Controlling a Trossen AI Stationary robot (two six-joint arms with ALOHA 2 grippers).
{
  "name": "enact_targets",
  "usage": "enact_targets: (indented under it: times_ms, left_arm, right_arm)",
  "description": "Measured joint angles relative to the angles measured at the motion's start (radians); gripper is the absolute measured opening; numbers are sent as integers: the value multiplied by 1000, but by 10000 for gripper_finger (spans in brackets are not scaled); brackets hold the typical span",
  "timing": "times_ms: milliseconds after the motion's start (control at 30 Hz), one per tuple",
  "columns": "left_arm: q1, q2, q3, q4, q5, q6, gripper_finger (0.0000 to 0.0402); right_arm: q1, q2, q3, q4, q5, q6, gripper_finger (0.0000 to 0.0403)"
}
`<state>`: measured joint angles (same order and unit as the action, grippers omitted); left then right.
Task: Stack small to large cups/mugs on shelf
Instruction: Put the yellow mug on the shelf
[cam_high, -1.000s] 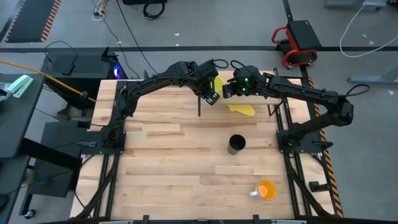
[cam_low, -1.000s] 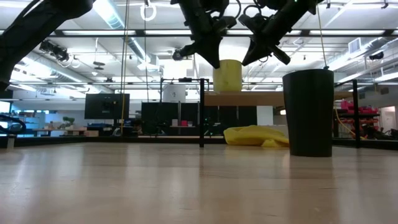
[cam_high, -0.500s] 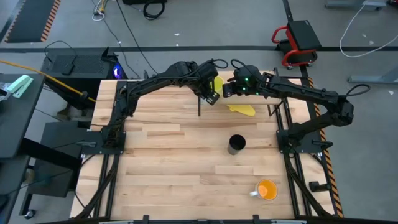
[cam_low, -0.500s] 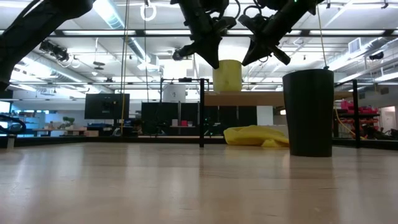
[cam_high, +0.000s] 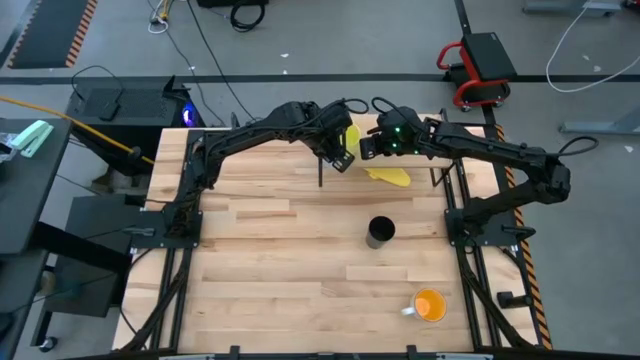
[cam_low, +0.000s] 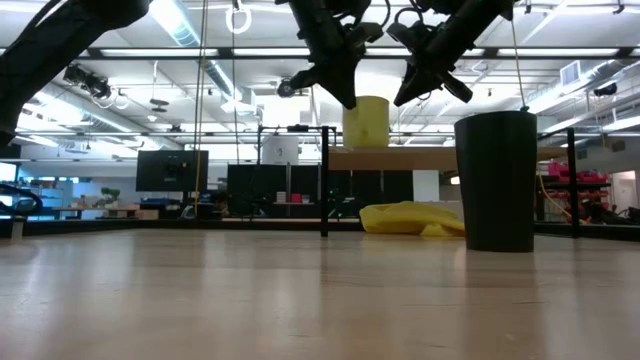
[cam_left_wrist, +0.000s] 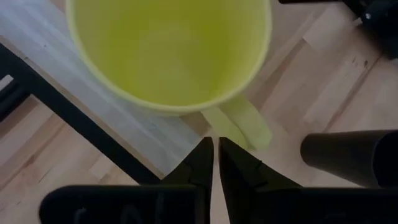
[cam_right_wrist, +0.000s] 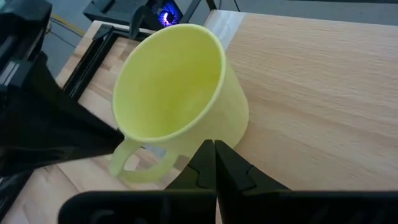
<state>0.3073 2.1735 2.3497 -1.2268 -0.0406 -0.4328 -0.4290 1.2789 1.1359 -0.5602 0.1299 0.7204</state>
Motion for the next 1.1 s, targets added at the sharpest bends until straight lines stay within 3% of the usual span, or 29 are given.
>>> enact_targets:
  times_ms: [1100]
  left_arm:
    - [-1, 0, 0, 17, 1, 26, 43]
  right_arm:
    - [0, 0, 0, 2, -9, -9, 0]
